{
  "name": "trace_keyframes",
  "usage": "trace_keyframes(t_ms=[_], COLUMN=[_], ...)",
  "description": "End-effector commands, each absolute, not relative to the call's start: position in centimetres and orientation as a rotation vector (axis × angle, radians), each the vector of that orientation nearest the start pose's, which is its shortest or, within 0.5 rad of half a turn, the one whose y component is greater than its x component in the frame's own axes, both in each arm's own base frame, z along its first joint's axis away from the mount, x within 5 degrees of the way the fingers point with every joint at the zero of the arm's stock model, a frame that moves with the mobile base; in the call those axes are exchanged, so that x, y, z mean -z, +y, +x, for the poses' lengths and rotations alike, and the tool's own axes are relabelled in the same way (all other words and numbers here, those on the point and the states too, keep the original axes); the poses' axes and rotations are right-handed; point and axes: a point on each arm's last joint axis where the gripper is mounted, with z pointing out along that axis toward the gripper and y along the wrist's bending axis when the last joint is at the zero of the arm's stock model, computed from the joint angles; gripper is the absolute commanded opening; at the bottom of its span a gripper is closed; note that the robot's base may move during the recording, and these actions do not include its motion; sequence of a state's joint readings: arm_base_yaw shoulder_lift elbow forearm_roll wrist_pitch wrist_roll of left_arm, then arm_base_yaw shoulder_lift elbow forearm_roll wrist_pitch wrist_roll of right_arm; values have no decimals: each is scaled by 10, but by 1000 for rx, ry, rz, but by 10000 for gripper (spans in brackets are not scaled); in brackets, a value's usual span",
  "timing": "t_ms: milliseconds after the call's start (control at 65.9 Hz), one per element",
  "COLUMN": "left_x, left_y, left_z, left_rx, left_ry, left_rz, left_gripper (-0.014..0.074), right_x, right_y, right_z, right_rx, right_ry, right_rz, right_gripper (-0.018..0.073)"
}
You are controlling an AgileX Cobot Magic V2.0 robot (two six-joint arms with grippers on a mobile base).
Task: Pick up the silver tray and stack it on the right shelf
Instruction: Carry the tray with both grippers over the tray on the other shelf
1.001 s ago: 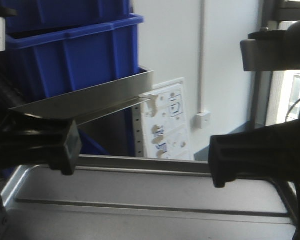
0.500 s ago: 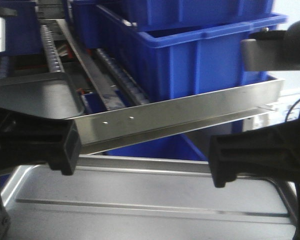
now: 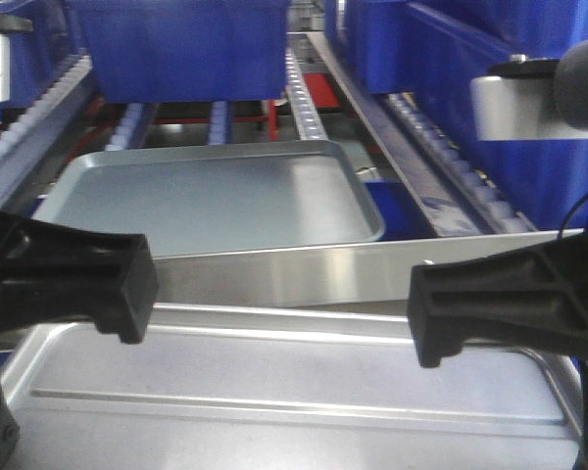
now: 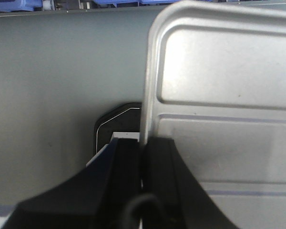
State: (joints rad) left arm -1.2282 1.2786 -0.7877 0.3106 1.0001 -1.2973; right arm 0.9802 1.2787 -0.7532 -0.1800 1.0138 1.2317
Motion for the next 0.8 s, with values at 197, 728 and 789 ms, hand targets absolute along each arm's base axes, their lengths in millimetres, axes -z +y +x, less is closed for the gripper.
trace_keyframes(t_ms=[197,728,789], left_x=[-248,-248,-248], left_y=[-158,-158,-158], left_z=[93,93,93], left_rx=[-356,-356,-356], left_ry=[2809,2809,2809], left_rz=[60,60,60], left_gripper=[-100,-100,-100], right_x=[-236,-236,-236], right_y=[133,133,133], right_z=[119,119,119], right_rx=[347,347,347], right_ry=[2951,2951,2951], right_rz=[241,241,241], right_gripper=[70,70,70])
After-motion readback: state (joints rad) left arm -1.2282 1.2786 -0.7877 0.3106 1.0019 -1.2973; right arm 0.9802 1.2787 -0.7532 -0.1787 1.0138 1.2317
